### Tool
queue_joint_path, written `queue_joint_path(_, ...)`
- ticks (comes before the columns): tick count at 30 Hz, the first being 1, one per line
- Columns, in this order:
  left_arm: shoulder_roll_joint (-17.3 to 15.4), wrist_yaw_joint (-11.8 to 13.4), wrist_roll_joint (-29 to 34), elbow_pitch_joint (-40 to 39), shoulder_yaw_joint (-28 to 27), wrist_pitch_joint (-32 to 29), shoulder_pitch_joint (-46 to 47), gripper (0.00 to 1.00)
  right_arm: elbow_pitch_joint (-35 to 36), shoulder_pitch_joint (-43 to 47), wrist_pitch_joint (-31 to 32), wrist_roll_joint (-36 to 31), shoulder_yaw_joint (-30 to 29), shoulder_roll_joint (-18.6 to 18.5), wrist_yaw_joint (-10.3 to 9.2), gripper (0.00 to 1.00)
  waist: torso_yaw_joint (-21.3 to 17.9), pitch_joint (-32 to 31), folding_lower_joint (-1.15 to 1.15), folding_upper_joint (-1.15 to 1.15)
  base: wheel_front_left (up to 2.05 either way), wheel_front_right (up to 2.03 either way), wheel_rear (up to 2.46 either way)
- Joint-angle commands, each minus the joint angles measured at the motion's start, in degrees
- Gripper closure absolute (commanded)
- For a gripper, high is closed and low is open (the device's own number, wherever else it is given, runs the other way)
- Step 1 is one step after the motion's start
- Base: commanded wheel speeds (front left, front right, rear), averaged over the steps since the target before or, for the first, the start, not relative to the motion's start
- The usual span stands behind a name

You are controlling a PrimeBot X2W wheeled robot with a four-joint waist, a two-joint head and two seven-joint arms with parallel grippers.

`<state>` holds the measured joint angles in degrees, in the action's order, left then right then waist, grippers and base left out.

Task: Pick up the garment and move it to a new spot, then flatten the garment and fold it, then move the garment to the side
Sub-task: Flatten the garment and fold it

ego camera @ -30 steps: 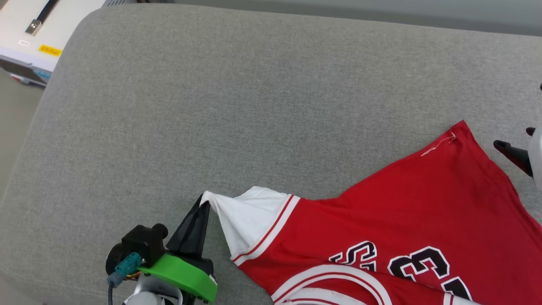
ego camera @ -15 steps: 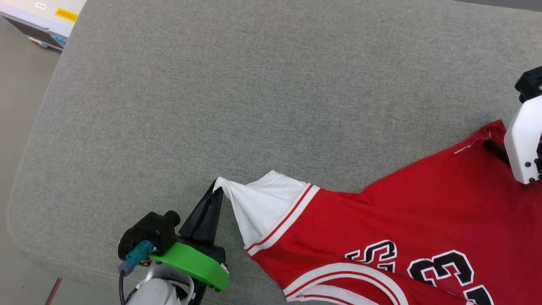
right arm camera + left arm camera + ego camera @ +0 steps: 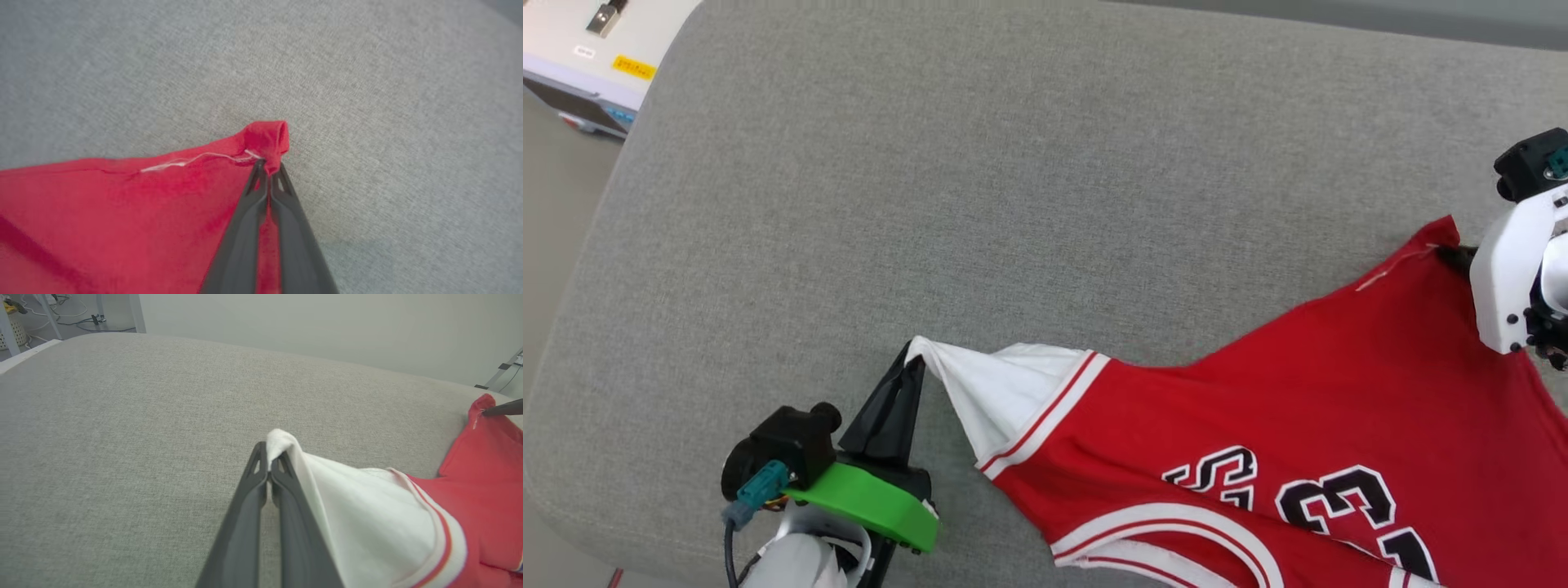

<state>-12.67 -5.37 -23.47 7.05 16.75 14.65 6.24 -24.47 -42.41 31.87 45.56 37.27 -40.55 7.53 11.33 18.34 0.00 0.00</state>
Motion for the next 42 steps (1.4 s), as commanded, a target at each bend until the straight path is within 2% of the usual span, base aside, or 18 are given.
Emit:
queue_joint_path(1,-0.8,0.1,0.4,-0.5,-0.7,0.3,0.0,1.0,0.9,-0.5,-1.7,1.3,-0.2,-0.5,-0.04,1.0,-2.1,-3.0,0.0,0.0,0.0,0.0,0.0)
queue_joint_path(11,-5.2,-0.2,0.6,-6.6,-2.9,-2.2,7.2,1.0,9.0,2.0,-10.9,3.7,-3.2,-4.8,-0.04,1.0,-5.5,-8.4,0.0,0.0,0.0,0.0,0.0)
queue_joint_path(19,-9.1,-1.0,1.2,-10.4,-3.5,-6.2,20.3,1.0,15.1,1.7,-15.8,2.8,-10.2,-4.7,-0.04,1.0,-7.6,-10.8,0.0,0.0,0.0,0.0,0.0)
queue_joint_path(23,-9.5,-1.4,1.2,-11.3,-2.1,-8.6,28.0,1.0,17.5,0.7,-16.7,1.6,-14.0,-3.9,-0.04,1.0,-8.2,-10.9,0.0,0.0,0.0,0.0,0.0)
queue_joint_path(34,-9.7,-2.0,-0.8,-5.8,0.7,-11.4,49.6,1.0,20.8,-5.3,-15.5,-2.2,-21.6,0.0,-0.04,1.0,-10.0,-7.0,0.0,0.0,0.0,0.0,0.0)
queue_joint_path(42,-9.6,-2.1,-3.4,2.5,4.1,-12.5,66.7,1.0,17.8,-16.5,-12.7,-5.0,-23.4,2.4,-0.04,1.0,-11.0,1.4,0.0,0.0,0.0,0.0,0.0)
